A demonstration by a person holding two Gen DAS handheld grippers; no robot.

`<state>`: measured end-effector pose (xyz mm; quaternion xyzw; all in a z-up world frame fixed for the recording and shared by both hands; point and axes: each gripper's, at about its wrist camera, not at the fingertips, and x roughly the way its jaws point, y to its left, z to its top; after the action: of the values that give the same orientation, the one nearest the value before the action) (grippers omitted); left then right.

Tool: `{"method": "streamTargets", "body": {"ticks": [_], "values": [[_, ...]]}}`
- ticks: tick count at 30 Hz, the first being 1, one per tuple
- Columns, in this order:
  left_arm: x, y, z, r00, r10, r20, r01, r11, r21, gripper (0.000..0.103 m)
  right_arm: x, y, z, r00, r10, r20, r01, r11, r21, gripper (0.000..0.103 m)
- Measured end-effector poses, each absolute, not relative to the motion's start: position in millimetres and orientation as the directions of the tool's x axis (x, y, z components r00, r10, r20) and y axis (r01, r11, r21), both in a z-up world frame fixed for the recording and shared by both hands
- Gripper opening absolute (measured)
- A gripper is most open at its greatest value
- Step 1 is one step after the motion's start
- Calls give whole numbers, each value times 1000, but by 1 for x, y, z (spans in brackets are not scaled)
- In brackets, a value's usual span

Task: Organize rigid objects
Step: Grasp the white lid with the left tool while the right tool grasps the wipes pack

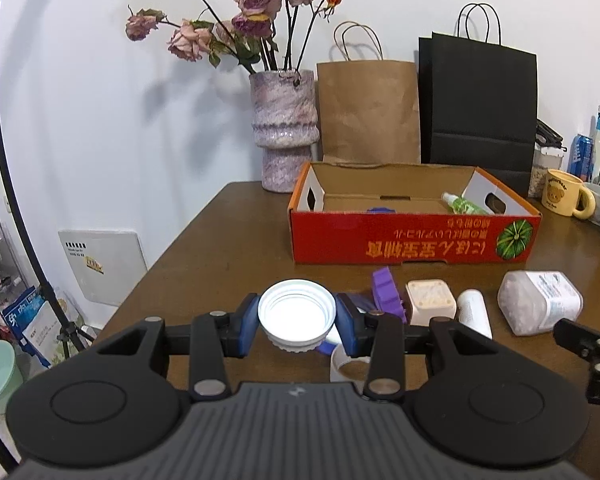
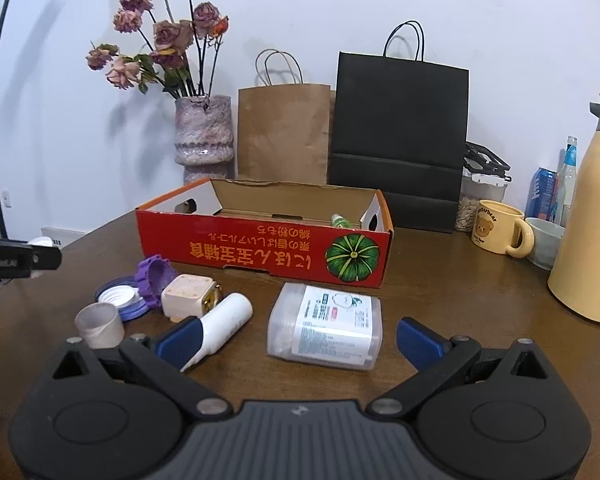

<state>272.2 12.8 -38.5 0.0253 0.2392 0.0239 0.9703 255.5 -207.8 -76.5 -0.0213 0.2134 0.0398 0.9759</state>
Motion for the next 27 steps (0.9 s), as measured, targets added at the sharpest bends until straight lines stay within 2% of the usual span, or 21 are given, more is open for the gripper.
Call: {"method": "streamTargets", "body": {"ticks": [16, 24, 26, 27], "values": [[298, 6, -36, 885, 77, -459, -61, 997, 50, 41, 330, -221, -102, 854, 22, -519, 5, 999, 52, 103], [314, 1, -43, 869, 96, -485, -76, 995, 60, 41, 348, -220, -109, 834, -6, -552, 51, 996, 67, 103], [314, 2, -45, 867, 100, -488, -80, 995, 61, 41, 352, -219, -111, 823, -11, -567, 59, 996, 66, 99], [314, 2, -45, 867, 102, -489, -82, 995, 61, 41, 352, -218, -112, 818, -11, -575, 59, 996, 64, 89]]}}
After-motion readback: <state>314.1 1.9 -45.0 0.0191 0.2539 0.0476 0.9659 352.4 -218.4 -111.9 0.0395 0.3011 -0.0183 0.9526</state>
